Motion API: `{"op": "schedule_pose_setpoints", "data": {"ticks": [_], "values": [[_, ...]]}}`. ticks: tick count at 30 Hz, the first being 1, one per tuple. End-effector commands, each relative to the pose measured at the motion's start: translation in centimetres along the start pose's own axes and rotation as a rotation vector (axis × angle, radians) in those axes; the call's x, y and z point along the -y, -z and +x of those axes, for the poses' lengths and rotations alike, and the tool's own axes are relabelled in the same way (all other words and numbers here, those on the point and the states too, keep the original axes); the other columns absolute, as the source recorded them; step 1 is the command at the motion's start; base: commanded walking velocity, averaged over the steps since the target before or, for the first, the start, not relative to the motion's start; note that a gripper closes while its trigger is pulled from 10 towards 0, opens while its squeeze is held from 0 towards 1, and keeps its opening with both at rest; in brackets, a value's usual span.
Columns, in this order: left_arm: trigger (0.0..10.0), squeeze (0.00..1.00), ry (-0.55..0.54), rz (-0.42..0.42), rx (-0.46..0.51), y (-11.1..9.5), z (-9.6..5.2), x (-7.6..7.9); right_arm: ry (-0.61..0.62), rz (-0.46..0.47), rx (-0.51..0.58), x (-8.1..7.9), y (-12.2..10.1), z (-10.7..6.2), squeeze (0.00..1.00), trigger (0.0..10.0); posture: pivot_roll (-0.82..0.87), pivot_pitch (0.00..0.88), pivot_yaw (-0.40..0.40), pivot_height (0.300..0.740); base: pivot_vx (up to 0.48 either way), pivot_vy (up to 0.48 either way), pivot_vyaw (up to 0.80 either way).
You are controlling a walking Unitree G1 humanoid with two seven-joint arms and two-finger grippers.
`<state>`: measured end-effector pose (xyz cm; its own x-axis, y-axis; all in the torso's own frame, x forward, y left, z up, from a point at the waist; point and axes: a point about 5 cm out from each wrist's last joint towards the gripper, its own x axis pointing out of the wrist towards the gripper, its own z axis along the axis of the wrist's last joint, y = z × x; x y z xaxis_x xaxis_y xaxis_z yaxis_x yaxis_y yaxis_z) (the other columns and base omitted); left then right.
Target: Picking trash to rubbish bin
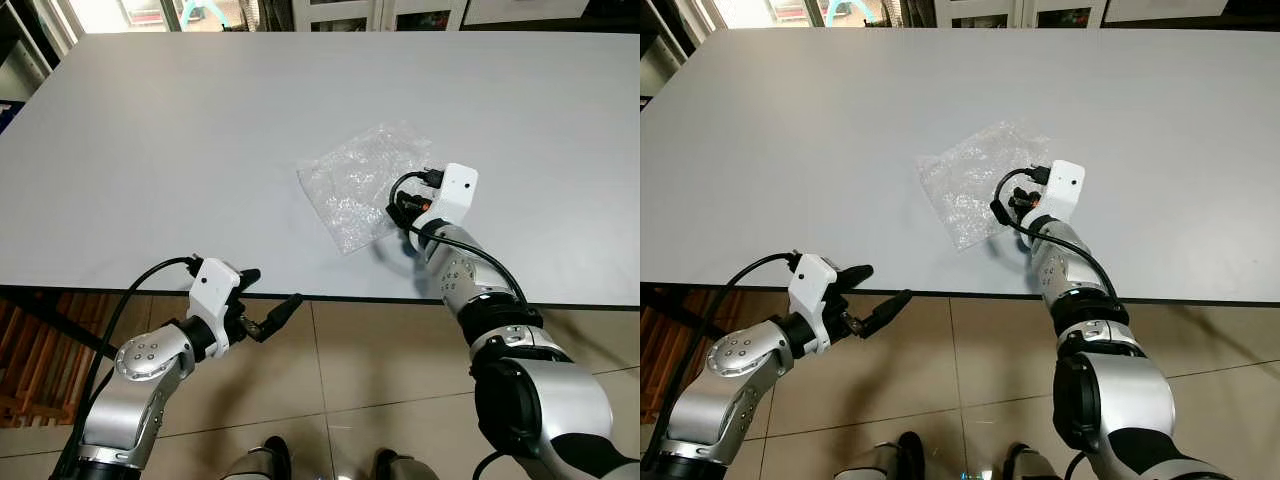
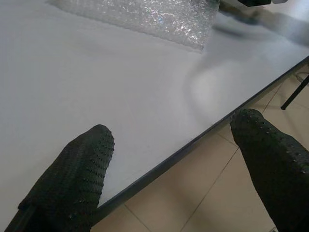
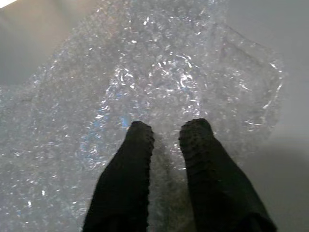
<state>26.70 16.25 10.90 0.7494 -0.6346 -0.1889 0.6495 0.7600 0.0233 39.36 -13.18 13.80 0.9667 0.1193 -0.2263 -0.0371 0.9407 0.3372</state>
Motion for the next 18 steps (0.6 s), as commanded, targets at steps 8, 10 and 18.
{"op": "schedule_pose_setpoints", "data": {"ticks": [8,10,18], "values": [[10.0,0.0,0.013,-0.007,-0.008,0.14,-0.14,0.44,0.079,0.033,-0.165,1.71,4.59,-0.81,0.0,0.0,0.01,0.226,0.062,0.74,0.0,0.0,0.0],[10.0,0.0,0.013,-0.007,-0.007,0.13,-0.13,0.45,0.082,0.027,-0.16,1.76,4.51,-0.8,0.0,0.0,0.01,0.226,0.062,0.74,0.0,0.0,0.0],[10.0,0.0,0.012,-0.006,-0.008,0.13,-0.21,0.55,0.089,0.019,-0.145,1.84,4.32,-0.79,0.0,0.0,0.01,0.225,0.063,0.74,0.0,0.0,0.0]]}}
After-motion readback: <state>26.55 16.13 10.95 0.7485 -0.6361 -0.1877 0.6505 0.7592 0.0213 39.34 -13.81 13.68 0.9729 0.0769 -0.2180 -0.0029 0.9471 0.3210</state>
